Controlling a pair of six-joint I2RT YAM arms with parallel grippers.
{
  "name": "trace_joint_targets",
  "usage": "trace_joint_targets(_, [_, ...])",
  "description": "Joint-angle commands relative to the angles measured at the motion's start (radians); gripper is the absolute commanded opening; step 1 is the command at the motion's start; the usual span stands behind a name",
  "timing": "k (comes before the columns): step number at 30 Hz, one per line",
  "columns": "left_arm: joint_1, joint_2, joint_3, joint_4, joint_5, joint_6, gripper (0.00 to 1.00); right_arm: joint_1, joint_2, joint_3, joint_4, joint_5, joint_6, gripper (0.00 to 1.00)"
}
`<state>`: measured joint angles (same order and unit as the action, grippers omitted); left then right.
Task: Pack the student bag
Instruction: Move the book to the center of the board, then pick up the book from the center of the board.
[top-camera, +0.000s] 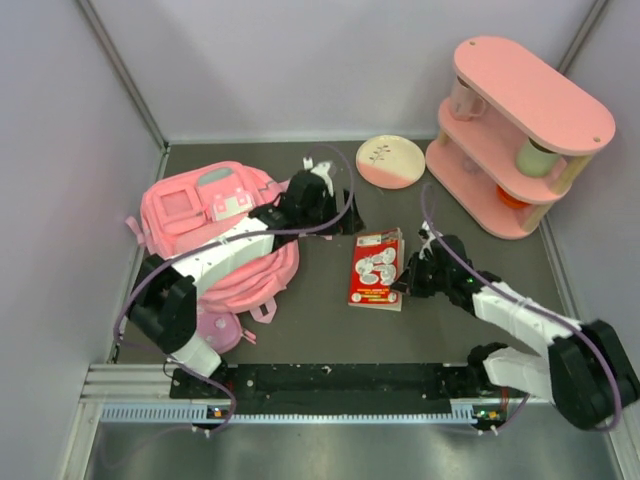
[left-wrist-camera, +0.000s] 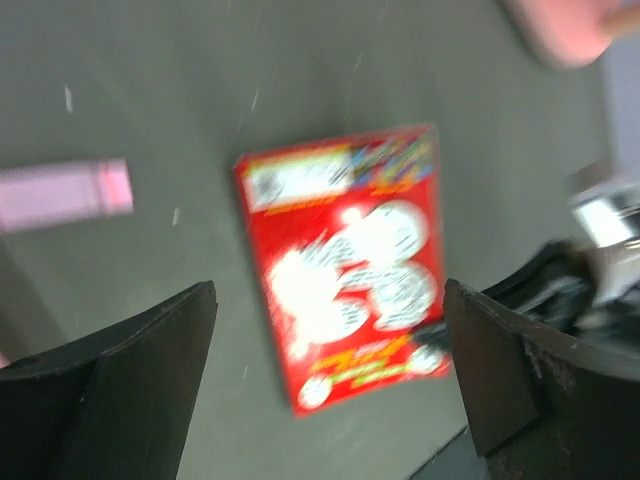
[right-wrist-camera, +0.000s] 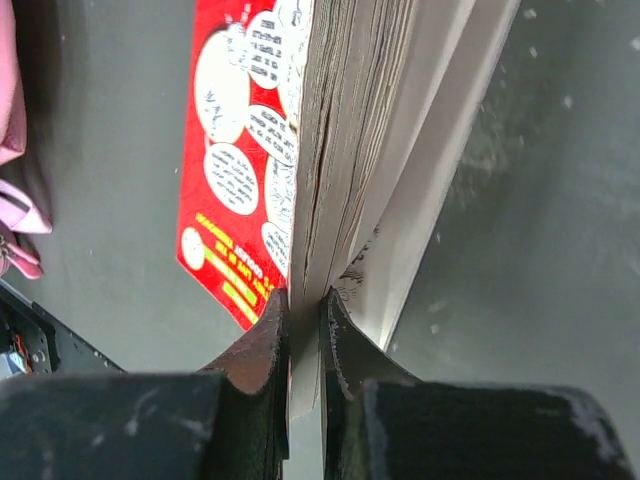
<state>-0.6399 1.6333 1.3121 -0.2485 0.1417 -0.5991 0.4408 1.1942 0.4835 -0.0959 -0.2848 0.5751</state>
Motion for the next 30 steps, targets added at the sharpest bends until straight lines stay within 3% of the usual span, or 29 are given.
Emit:
trace_joint_targets(1, [-0.062,-0.114,-0.210,0.086,-0.080,-0.028,0.99,-0.014,-0.223,-0.071,-0.099,0.078,0.011,0.00])
trace_joint_targets(7, [-0.138,-0.132,-0.494,0.330,-0.076,-0.145,0.99,-0.022,-0.458,-0.144,-0.192,0.084,0.035,0.00])
trace_joint_targets(17, [-0.245,-0.039,-0.562,0.569,-0.073,-0.231,0.99,-0.024,-0.507,-0.255,-0.100,0.004,0.068,0.00])
trace_joint_targets(30, [-0.231,-0.252,-0.682,0.621,-0.234,-0.248,0.99,-0.022,-0.758,-0.209,-0.064,-0.108,0.172,0.00])
